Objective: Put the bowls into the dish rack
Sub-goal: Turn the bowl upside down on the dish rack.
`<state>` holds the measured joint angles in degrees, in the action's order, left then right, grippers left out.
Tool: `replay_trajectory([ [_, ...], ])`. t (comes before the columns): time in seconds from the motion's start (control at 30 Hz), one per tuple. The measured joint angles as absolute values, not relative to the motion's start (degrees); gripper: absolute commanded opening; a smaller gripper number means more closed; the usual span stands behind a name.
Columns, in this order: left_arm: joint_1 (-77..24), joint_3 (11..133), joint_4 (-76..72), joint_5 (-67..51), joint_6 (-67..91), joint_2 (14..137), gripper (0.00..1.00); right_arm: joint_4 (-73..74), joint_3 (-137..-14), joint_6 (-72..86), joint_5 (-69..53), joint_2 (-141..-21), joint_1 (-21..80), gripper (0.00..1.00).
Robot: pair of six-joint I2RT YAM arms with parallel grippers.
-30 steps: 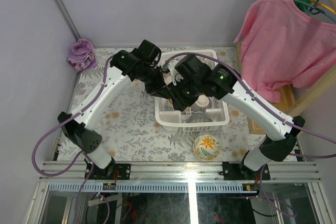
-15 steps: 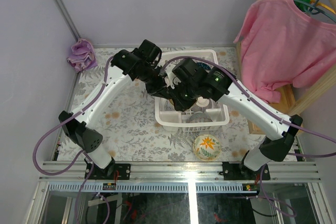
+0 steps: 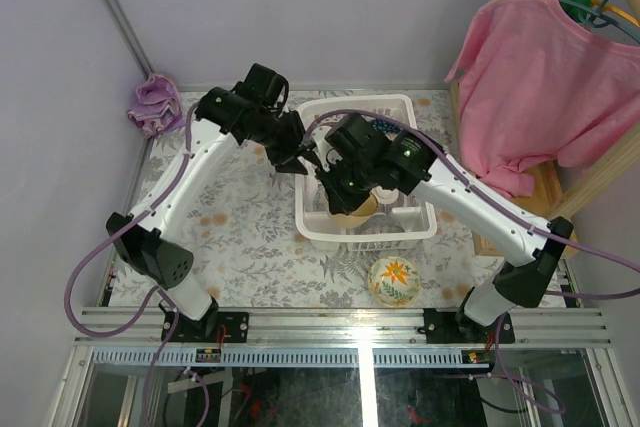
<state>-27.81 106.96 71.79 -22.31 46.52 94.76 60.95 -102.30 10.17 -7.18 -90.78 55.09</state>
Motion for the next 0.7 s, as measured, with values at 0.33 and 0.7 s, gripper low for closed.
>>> replay_trajectory([
  [0.33,-21.9,107.2,69.1,-20.5,47.2,92.2,0.41,59.6,-105.0,13.4,-12.1,-95.4,43.7,0.0],
  [0.7,-20.6,93.0,65.0,-18.9,44.7,84.6,0.33,37.3,-100.2,25.7,-24.6,-105.1,38.9,0.0],
])
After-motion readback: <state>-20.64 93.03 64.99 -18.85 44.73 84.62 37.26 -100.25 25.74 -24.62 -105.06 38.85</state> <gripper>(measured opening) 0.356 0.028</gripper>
